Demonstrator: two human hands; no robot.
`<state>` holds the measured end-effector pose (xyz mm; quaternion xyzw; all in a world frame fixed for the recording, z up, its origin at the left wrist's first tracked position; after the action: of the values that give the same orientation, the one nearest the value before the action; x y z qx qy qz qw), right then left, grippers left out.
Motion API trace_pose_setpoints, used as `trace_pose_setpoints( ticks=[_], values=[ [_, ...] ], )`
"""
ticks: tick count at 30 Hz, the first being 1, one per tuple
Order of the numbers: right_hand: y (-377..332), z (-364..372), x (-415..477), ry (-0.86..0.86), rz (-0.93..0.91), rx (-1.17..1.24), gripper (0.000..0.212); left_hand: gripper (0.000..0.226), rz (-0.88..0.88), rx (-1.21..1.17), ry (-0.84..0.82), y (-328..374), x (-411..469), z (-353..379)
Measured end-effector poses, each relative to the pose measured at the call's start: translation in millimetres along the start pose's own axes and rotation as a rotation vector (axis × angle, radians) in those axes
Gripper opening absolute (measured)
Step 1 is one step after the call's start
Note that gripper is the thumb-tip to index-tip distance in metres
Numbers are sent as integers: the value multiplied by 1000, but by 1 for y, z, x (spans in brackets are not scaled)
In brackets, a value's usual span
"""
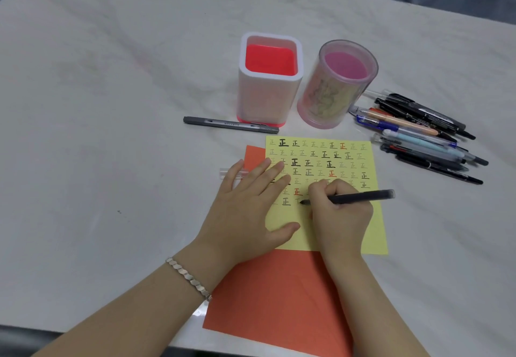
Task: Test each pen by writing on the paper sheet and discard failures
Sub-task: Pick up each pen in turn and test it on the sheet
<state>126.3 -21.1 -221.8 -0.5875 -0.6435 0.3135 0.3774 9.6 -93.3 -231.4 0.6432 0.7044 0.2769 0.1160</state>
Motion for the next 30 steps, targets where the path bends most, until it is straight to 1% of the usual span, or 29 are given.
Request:
trace_pose_setpoints(
  ticks=[5,22,27,30],
  values=[
    [1,0,-1,13,-21,-5,32,70,4,6,-1,0,0,0],
    [-2,-1,0,-46,33,10,31,69,10,4,20,-1,0,1],
    [-4,-1,-1,-65,5,-19,34,70,12,5,16,-2,-1,2],
    [-4,-1,-2,-41,-1,-24,33,70,12,14,13,-2,-1,1]
  ],
)
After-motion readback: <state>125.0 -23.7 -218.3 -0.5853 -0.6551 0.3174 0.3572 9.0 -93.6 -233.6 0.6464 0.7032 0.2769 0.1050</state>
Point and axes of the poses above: each hand's wrist, its own x-axis towards the middle knuckle, its own z-axis out of the palm, y = z × x, the point moved 1 cm from there along x, towards the middle knuckle, and after that the axes turned 11 degrees about -x, right-handed, at the moved point
